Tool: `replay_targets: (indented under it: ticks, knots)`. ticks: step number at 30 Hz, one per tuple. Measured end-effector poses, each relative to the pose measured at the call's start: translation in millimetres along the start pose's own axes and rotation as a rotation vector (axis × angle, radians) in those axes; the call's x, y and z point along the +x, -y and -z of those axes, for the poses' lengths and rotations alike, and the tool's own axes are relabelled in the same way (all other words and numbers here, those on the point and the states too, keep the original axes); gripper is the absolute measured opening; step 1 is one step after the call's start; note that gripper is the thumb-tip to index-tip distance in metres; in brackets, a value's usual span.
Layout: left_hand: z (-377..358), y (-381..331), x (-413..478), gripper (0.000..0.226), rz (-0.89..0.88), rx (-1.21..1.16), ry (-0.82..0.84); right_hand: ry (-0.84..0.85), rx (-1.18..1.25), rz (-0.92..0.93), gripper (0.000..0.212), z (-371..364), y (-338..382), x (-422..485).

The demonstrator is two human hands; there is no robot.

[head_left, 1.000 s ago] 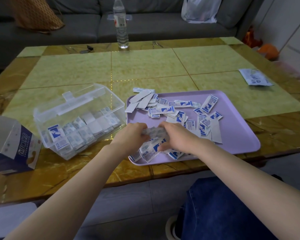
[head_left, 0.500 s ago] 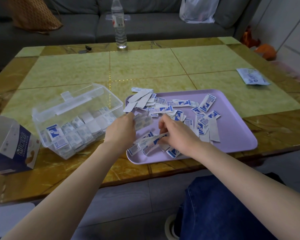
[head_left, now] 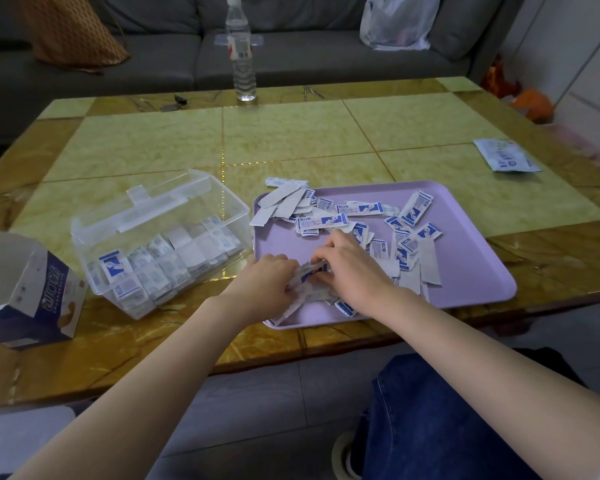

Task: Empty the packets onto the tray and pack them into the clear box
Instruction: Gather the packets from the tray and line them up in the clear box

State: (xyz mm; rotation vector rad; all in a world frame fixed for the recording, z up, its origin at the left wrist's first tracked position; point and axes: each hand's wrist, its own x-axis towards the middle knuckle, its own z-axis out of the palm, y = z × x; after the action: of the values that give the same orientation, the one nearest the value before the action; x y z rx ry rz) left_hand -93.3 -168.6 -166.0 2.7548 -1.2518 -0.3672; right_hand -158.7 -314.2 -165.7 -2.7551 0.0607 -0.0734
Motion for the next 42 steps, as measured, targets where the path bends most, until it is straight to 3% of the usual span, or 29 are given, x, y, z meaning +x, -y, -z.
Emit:
replay_targets:
  ticks: [7,8,15,20,24,29,36,40,42]
  knots:
    - [16.9,-5.1,3.0,0.007,0.088,-0.097,-0.311,-0.131,0.067,0.006,0.015,12.6,6.0,8.1]
    - [17.1,-7.2,3.4,0.001,0.087,-0.096,-0.306,-0.124,0.061,0.002,0.014,13.7,6.1,8.0]
    - [-5.3,-2.9,6.2,0.023,0.097,0.093,-0.134,-0.003,-0.003,-0.061,0.016,-1.2,-4.4,6.5]
    - [-9.5,-1.7,4.6,0.024,0.061,-0.023,-0.087,0.038,0.173,-0.023,0.028,-11.4,6.8,4.4]
    - [-7.7,-6.1,3.4,0.018,0.075,-0.122,-0.125,-0.001,0.132,-0.026,0.015,-16.5,11.2,5.8]
    - [-0.6,8.7,-3.5,0.031,0.157,-0.022,-0.216,-0.063,0.074,-0.03,0.014,-11.9,4.1,6.9]
    - [-2.1,17.2,-8.3,0.007,0.219,-0.265,-0.177,-0.011,0.161,-0.058,0.021,-14.4,3.2,4.2]
    - [-2.1,11.3,-5.5,0.022,0.146,-0.338,-0.192,0.007,0.186,-0.047,0.033,-18.0,5.4,6.6]
    - [-2.4,8.1,-4.6,0.03,0.142,-0.35,-0.175,0.019,0.172,-0.044,0.028,-18.0,4.4,8.4]
